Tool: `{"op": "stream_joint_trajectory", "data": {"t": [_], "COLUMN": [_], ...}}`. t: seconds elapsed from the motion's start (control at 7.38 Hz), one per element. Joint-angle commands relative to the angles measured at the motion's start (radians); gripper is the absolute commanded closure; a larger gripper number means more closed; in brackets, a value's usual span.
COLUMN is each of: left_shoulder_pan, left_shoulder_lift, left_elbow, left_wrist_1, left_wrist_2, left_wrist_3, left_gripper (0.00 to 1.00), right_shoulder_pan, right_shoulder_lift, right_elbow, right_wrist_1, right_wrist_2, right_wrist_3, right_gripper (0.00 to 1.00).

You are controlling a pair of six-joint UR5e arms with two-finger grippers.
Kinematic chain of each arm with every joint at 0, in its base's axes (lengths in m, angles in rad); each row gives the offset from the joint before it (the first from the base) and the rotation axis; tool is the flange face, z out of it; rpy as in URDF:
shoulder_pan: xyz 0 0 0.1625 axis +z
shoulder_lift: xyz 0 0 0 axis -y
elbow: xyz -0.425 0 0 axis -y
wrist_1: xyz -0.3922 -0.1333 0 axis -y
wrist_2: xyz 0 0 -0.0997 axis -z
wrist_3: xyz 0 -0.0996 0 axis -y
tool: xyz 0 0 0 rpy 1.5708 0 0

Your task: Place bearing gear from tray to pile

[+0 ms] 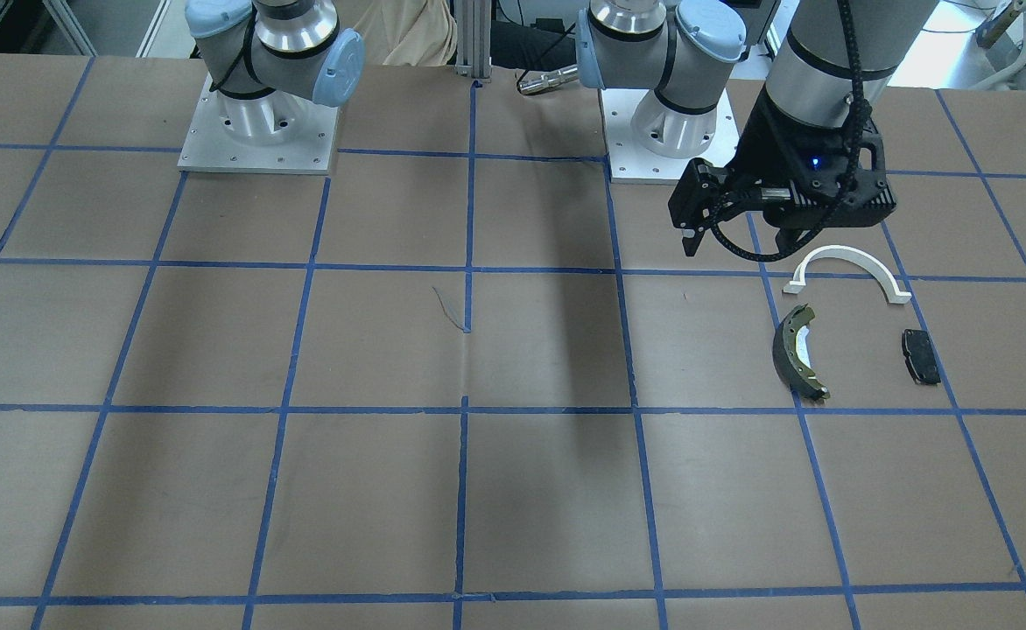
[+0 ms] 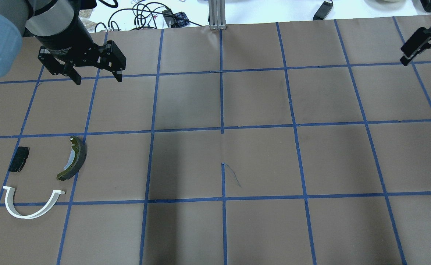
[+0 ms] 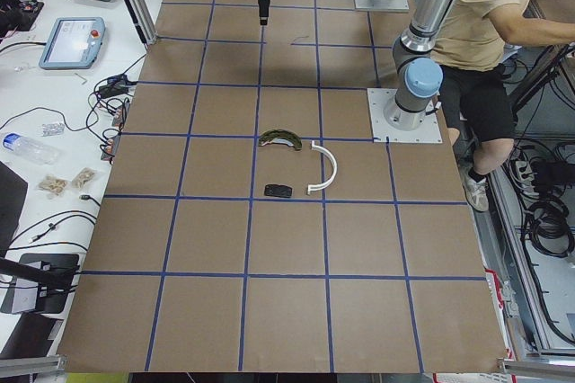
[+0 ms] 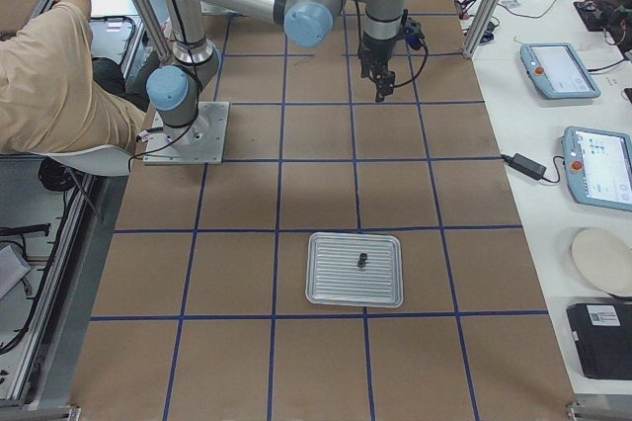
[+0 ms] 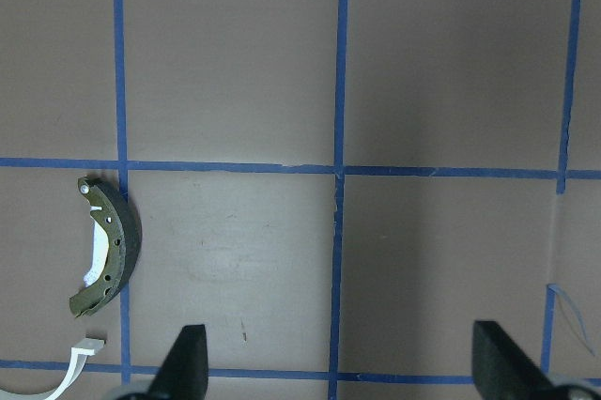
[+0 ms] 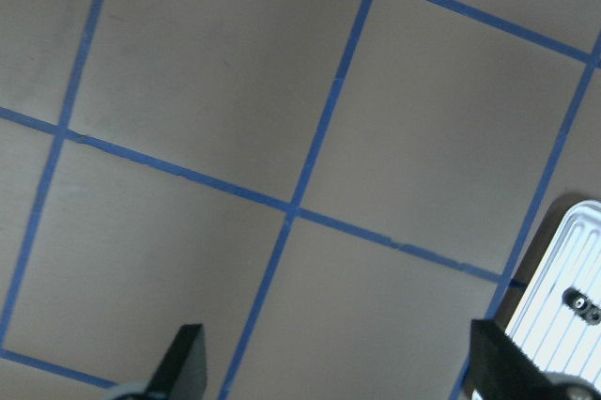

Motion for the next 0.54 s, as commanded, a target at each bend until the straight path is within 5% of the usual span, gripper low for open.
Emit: {"op": "stream_joint_trajectory", "data": {"t": [0.0, 0.41], "left_shoulder_pan": [0.0, 0.0], "left_shoulder_lift": [-0.002, -0.002], "left_elbow": [-0.001, 0.001], "left_wrist_1": [0.0, 0.0], "left_wrist_2": [0.001, 0.0], "left_wrist_3": [0.0, 0.0], "left_gripper": [0.0, 0.0], "right_shoulder_pan": [-0.122, -0.309], "right_shoulder_lift": [0.099, 0.258], "right_elbow": [-0.002, -0.007], "right_wrist_1": [-0.113, -0.207], "right_wrist_2": [0.001, 0.006], "right_wrist_3": [-0.231, -0.572], "right_gripper": [0.0, 0.0]}}
